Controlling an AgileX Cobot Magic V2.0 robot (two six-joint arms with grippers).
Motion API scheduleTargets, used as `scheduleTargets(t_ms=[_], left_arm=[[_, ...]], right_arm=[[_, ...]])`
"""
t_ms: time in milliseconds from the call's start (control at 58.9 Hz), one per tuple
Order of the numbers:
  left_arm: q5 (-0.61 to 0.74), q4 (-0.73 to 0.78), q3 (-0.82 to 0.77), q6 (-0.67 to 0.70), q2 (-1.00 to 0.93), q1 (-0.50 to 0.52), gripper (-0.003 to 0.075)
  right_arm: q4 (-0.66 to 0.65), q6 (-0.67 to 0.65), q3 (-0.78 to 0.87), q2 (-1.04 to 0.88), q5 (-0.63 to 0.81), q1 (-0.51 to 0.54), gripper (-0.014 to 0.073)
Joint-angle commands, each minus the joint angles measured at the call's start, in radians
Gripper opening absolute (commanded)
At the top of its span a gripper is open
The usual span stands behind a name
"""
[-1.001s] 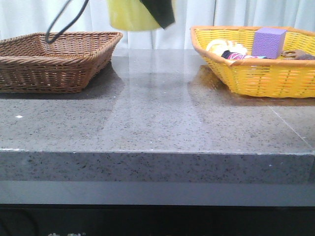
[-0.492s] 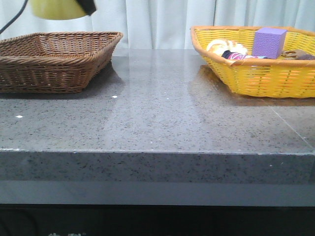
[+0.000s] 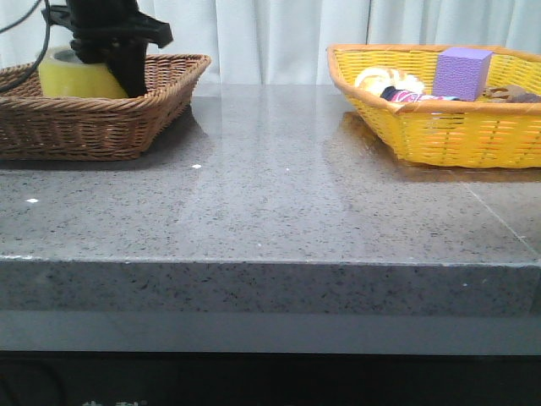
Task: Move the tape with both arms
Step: 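Lift the tape roll with the left gripper and carry it over the brown basket, then lower the tape roll into the brown basket and open the left gripper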
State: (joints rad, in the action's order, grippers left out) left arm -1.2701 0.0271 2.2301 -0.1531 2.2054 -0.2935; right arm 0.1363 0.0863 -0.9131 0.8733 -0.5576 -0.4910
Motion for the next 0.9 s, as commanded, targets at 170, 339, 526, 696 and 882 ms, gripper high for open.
scheduleTargets(t_ms=[170, 339, 526, 696, 882], left_arm=[[-0.013, -0.012, 0.032, 0.008, -0.091, 0.0, 0.0433], [-0.013, -0.013, 0.032, 0.014, -0.16, 0.0, 0.042], [-0.013, -0.016, 0.028, 0.069, -0.28, 0.0, 0.042], [-0.013, -0.043, -0.032, 0.094, -0.41, 0.0, 0.042], [-0.013, -0.13, -0.214, 0.096, -0.58, 0.0, 0.042]], right_arm=[[0.009, -0.002, -0.028, -0.003, 0.078, 0.004, 0.0444], [0.009, -0.002, -0.028, -0.003, 0.078, 0.004, 0.0444], [0.009, -0.002, -0.028, -0.003, 0.078, 0.004, 0.0444], [0.009, -0.002, -0.028, -0.003, 0.078, 0.004, 0.0444], [0.009, -0.002, -0.028, -0.003, 0.078, 0.004, 0.0444]])
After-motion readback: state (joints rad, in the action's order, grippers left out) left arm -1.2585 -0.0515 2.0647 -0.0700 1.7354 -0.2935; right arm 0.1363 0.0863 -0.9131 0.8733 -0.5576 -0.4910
